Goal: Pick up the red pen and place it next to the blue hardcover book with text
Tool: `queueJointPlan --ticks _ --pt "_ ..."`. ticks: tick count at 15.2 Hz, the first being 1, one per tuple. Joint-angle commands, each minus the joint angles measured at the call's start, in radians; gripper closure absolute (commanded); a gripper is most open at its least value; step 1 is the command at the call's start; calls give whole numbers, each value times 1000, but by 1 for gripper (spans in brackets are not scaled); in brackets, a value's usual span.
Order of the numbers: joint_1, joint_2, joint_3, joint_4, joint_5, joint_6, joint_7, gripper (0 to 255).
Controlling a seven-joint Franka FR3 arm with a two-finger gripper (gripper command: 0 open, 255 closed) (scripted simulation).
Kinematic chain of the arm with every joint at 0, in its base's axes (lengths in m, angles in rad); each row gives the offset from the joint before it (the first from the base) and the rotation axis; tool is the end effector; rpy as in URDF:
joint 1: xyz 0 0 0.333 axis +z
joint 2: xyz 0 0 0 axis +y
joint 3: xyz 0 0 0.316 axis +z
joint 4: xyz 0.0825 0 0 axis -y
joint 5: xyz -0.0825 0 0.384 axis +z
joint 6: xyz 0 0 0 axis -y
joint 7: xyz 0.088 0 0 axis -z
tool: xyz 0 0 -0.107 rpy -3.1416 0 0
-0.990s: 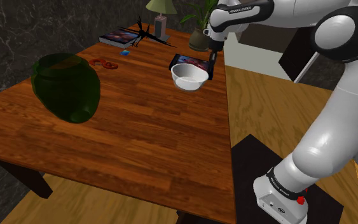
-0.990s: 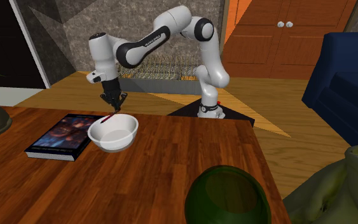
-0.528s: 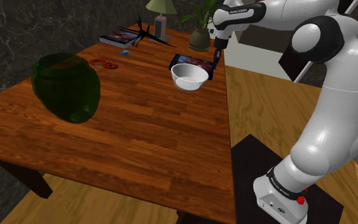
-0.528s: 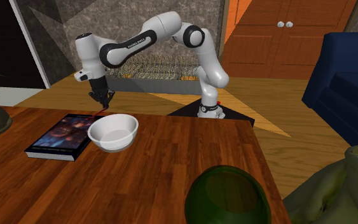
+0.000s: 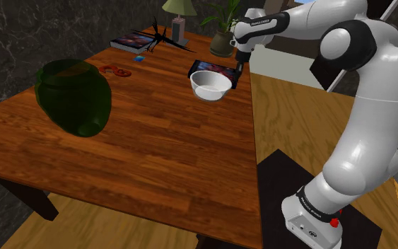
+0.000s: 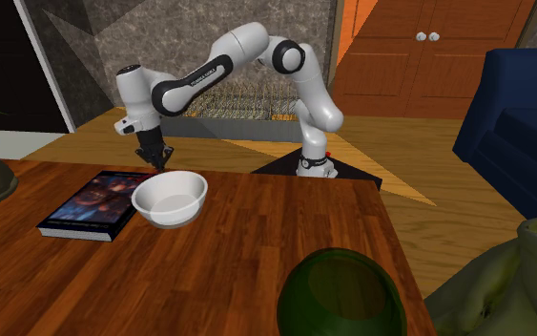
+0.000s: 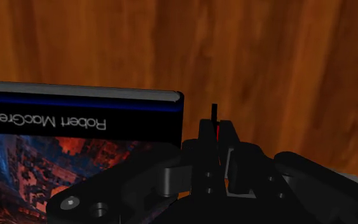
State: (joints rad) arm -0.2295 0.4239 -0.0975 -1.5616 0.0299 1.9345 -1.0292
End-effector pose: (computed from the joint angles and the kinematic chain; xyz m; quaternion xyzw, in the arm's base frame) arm 0.6399 -0.2060 0.3976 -0.9393 -0.3421 0.0230 0.0104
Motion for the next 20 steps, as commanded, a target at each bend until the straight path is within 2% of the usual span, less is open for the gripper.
queueJointPlan --ticks 1,8,16,17,20 --pt "0 8 1 -17 1 25 0 255" --pt "-1 40 2 -63 4 104 -2 255" --pt "-1 42 2 -65 5 108 -2 255" --pt "-1 42 2 -65 5 108 -2 0" --pt "0 43 3 -64 5 108 -2 0"
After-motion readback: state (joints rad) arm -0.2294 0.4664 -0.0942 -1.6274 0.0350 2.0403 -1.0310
